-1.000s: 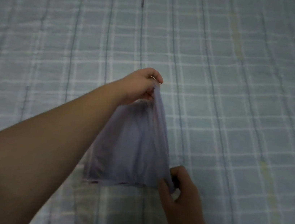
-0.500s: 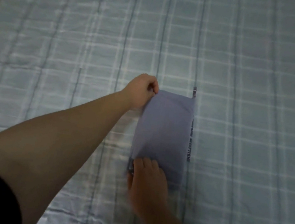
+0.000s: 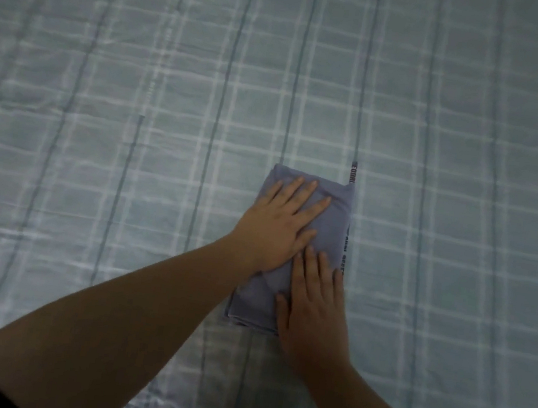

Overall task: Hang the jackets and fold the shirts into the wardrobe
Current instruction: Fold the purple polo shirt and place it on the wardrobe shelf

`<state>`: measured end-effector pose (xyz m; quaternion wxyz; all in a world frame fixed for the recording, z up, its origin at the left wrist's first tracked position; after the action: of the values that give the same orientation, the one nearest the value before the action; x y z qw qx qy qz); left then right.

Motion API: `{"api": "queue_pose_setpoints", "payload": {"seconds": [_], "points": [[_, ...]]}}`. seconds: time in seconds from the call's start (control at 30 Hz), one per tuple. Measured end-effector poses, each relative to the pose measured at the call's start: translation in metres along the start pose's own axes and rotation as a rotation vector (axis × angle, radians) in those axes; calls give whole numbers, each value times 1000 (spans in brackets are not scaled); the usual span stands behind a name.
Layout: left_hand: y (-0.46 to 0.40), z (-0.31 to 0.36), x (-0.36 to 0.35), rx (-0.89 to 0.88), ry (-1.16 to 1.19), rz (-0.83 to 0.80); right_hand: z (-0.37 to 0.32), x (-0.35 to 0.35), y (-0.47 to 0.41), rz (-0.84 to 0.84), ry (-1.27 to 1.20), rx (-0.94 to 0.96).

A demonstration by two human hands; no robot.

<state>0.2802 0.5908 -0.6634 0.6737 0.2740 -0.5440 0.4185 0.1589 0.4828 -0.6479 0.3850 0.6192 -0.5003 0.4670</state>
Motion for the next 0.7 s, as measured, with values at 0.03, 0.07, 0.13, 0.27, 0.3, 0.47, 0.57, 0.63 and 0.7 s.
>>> {"api": "queue_pose_setpoints", "payload": {"seconds": [0.03,0.07,0.13,0.27,0.3,0.47,0.57,0.63,0.7], "points": [[3,-1,-6,7,-7,6,1,-4,1,-13,13,3],[4,-2,-10,13,-13,9,2,-7,1,-21,17,-1],[1,-2,-12,25,-16,10,2,-7,0,-28,19,-12],[4,4,8,52,33,61,3,15,-2,21,-66,-15],[11,7,19,85,67,110,7,28,-11,67,-123,-11],[106,41,66,849,550,485,53,66,-96,191,-385,-33],[169,77,54,1596,1023,339,66,55,-140,16,-247,-3],[185,103,44,1872,1432,221,67,51,-160,-127,-231,-30],[185,121,39,1951,1572,156,65,51,-174,-252,-232,-84]]}}
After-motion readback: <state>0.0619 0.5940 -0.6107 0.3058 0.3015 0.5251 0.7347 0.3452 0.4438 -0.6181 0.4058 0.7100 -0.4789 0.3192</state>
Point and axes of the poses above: each hand's wrist, its own y-axis away from the middle knuckle, its own x-axis out of the back of the hand, z = x × y, the point moved 4 cm from there along -y, towards the middle knuckle, and after that the axes turned 9 degrees about z, right-handed, at the moved point
